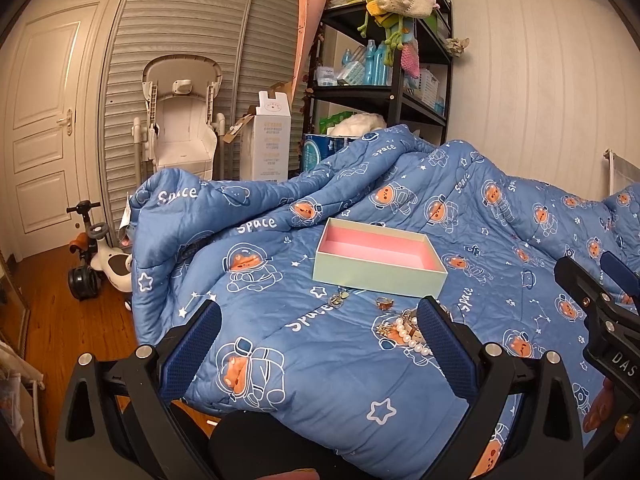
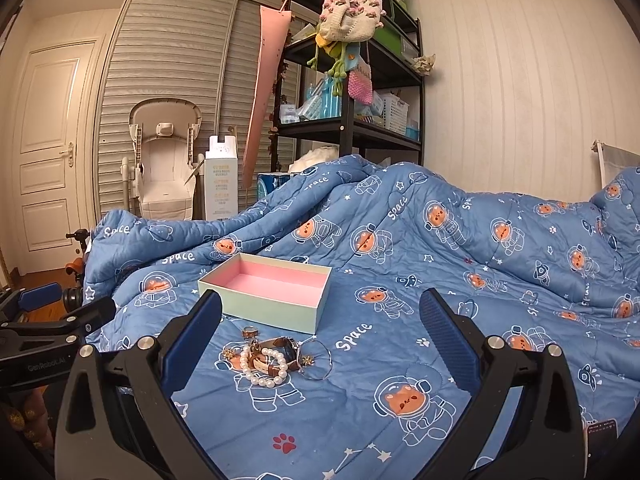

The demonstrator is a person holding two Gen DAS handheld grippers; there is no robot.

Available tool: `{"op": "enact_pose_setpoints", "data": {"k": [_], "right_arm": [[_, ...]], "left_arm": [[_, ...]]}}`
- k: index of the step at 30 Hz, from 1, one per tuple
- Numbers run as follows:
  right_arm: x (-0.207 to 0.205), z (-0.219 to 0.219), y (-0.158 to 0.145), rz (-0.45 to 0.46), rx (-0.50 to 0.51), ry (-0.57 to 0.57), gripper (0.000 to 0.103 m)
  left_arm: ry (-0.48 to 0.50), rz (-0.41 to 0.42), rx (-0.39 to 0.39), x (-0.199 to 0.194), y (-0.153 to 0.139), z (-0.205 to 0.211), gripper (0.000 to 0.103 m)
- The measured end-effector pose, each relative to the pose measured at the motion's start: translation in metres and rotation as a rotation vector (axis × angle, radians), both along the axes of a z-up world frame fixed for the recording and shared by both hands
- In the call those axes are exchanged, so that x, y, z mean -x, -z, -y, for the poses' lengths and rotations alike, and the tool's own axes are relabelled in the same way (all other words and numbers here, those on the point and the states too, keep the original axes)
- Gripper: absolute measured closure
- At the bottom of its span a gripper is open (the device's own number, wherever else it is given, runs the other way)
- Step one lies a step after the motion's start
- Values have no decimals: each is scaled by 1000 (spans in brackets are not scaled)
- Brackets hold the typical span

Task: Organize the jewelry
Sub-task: 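Move both tools down toward the jewelry pile beside the pink-lined box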

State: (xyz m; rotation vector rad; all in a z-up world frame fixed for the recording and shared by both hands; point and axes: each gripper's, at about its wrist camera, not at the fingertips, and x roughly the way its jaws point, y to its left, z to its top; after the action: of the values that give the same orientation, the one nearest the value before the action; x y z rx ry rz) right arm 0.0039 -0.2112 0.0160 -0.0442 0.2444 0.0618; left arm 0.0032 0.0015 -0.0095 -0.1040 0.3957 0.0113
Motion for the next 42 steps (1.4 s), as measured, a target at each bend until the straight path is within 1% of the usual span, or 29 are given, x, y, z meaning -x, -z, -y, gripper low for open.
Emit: {"op": "enact_pose_setpoints", "data": {"k": [19, 26, 32, 35, 38, 42], "right_arm": [[-2, 0, 0, -21, 4, -1, 5], [-7, -2, 3, -47, 11, -4, 5], [-22, -3, 12, -128, 11, -35, 5], [-35, -4, 19, -193, 22, -60, 5], [-52, -5, 28, -280, 39, -88, 5], [-76, 0, 37, -375, 10, -107, 5]], "left_arm": [[-3, -3, -7, 2, -4, 1, 7], [8, -25, -1, -3, 0, 0, 7], [38, -82, 17, -14, 9, 2, 7], [45, -131, 26, -21, 16, 1, 7], [66, -178, 44, -31, 23, 0, 7], [118, -227, 29, -42, 31, 5, 7]]}}
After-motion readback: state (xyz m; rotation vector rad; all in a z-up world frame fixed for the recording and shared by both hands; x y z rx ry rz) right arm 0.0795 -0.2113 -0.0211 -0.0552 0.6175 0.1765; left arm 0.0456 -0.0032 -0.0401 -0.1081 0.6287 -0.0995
